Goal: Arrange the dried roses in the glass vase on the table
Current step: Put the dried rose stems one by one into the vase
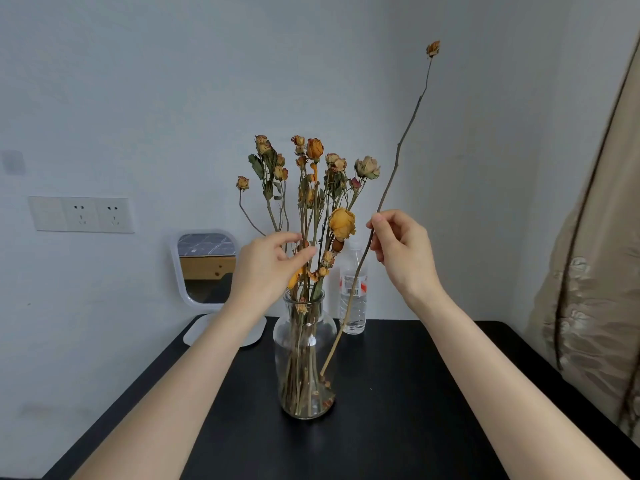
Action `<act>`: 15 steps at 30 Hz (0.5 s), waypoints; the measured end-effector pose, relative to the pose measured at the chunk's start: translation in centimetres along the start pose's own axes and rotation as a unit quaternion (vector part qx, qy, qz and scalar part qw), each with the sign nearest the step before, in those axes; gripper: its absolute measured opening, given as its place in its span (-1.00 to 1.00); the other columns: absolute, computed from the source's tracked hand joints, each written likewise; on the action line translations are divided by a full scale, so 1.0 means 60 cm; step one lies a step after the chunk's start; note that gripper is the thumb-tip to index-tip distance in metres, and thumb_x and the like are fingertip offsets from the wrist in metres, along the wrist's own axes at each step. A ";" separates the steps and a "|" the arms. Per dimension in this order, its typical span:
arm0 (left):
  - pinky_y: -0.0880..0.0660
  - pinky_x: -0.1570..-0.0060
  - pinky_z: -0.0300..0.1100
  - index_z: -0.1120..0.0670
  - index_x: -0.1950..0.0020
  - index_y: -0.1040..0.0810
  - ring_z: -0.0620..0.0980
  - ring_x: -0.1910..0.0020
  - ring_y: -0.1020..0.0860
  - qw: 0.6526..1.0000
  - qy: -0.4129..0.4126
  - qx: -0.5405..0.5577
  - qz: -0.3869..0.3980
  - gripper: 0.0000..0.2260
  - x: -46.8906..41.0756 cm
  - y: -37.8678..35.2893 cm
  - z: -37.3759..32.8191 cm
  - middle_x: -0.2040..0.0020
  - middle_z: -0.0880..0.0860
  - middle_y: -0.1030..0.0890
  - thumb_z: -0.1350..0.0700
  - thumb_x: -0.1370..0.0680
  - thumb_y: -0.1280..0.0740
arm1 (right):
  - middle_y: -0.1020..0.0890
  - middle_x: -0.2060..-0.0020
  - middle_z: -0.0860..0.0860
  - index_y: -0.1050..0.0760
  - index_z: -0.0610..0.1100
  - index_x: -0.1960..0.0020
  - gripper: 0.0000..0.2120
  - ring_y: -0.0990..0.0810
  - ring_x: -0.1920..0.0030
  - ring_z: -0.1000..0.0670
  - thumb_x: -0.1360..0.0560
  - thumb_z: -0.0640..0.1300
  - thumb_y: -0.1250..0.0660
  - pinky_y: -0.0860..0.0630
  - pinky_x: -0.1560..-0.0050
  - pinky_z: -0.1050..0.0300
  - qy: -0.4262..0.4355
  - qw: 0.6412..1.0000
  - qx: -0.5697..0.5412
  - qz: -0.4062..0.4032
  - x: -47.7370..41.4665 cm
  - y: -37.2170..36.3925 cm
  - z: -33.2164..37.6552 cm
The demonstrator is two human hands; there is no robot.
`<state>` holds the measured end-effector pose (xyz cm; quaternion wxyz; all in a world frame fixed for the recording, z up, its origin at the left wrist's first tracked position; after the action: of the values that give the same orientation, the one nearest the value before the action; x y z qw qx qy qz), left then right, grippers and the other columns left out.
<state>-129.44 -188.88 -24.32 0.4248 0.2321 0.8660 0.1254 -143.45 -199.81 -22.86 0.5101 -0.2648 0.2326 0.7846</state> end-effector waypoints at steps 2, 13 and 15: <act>-0.39 0.29 -0.41 -0.07 -0.09 -0.50 -0.15 0.36 -0.54 0.998 0.000 0.005 -0.068 -0.72 0.020 0.003 0.017 0.41 -0.06 -0.53 -0.09 -0.42 -0.39 | -0.47 0.41 0.04 -0.49 -0.14 0.07 -0.81 -0.40 0.42 0.11 -0.61 -0.11 -0.14 -0.38 0.38 0.31 0.008 1.000 -0.001 -0.006 -0.005 -0.001 0.004; -0.31 -0.28 -0.09 -0.01 -0.40 -0.20 -0.04 -0.35 -0.35 0.960 0.195 0.179 0.085 -0.24 0.087 -0.088 0.112 -0.35 -0.05 -0.38 -0.05 -0.32 -0.51 | -0.45 0.42 0.08 -0.45 -0.01 0.14 -0.79 -0.41 0.43 0.18 -0.61 -0.12 -0.12 -0.38 0.38 0.35 0.065 0.996 -0.045 -0.040 -0.034 -0.026 0.040; -0.36 -0.21 -0.16 -0.01 -0.35 -0.26 -0.07 -0.27 -0.42 0.955 0.197 0.195 0.108 -0.32 0.084 -0.102 0.115 -0.23 -0.10 -0.46 -0.03 -0.33 -0.51 | -0.44 0.40 0.07 -0.44 -0.03 0.13 -0.80 -0.41 0.38 0.15 -0.62 -0.13 -0.11 -0.38 0.34 0.31 0.071 0.995 -0.056 -0.047 -0.036 -0.028 0.042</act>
<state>-128.46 -191.45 -34.44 0.1764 0.3733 0.9098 0.0427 -141.65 -199.03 -19.71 0.5129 -0.3587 0.2112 0.7508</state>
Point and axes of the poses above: each hand's wrist, its own x-axis away from the middle knuckle, its own y-axis out of the back of the hand, z = x × y, the point moved 1 cm from there along -x, towards the middle knuckle
